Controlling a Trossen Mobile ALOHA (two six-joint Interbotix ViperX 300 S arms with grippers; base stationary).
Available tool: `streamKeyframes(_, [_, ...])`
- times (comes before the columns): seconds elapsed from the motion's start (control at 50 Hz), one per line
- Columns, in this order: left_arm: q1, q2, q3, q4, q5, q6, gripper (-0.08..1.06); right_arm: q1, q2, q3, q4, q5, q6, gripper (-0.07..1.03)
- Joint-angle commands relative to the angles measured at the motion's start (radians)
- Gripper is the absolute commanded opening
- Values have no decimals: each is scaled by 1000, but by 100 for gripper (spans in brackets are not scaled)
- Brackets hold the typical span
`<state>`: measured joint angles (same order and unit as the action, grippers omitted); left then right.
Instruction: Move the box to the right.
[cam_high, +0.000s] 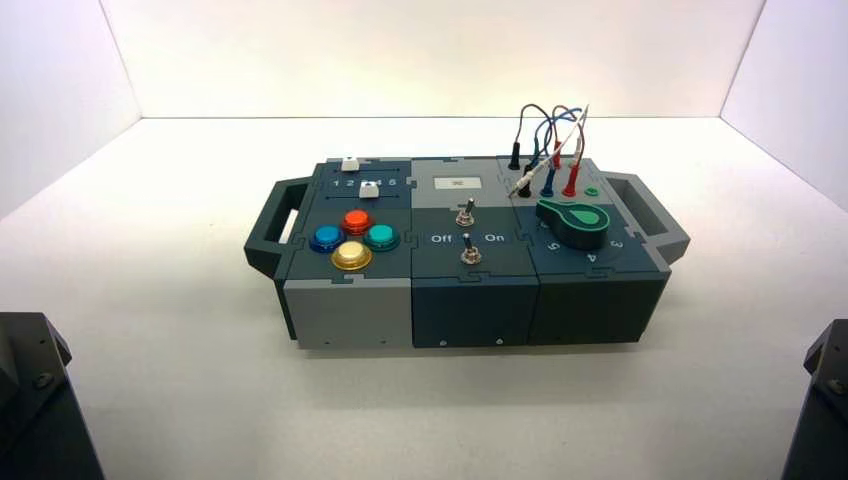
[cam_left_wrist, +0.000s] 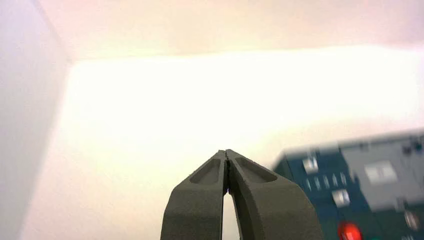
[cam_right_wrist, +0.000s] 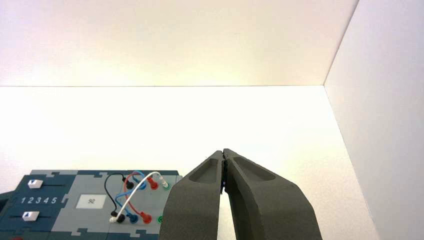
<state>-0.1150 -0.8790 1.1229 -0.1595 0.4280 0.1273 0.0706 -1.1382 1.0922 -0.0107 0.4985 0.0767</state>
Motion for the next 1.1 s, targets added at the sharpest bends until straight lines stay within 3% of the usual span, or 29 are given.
streamKeyframes(0.02, [-38, 166, -69, 2, 58, 2, -3, 3, 21, -18, 5, -5, 2, -2])
streamKeyframes(0.26, [-80, 472, -167, 3, 253, 14, -3, 3, 48, -25, 6, -5, 2, -2])
streamKeyframes(0.44, [-155, 612, -244, 3, 353, 18, -3, 2, 41, -26, 9, -2, 2, -2])
streamKeyframes(0.66, [-252, 723, -330, 3, 383, 9, -3, 2, 31, -26, 9, 0, 3, -2])
streamKeyframes(0.76, [-253, 770, -347, 5, 390, 11, -3, 2, 20, -26, 9, 0, 3, -2])
streamKeyframes(0.98, [-253, 834, -360, 31, 397, 12, -3, 0, 15, -25, 9, 0, 5, -2])
streamKeyframes(1.02, [-255, 870, -370, 48, 403, 14, -3, 0, 15, -25, 9, 0, 6, -2])
streamKeyframes(1.1, [-253, 893, -374, 49, 407, 14, -3, -2, 15, -25, 9, 0, 8, -2])
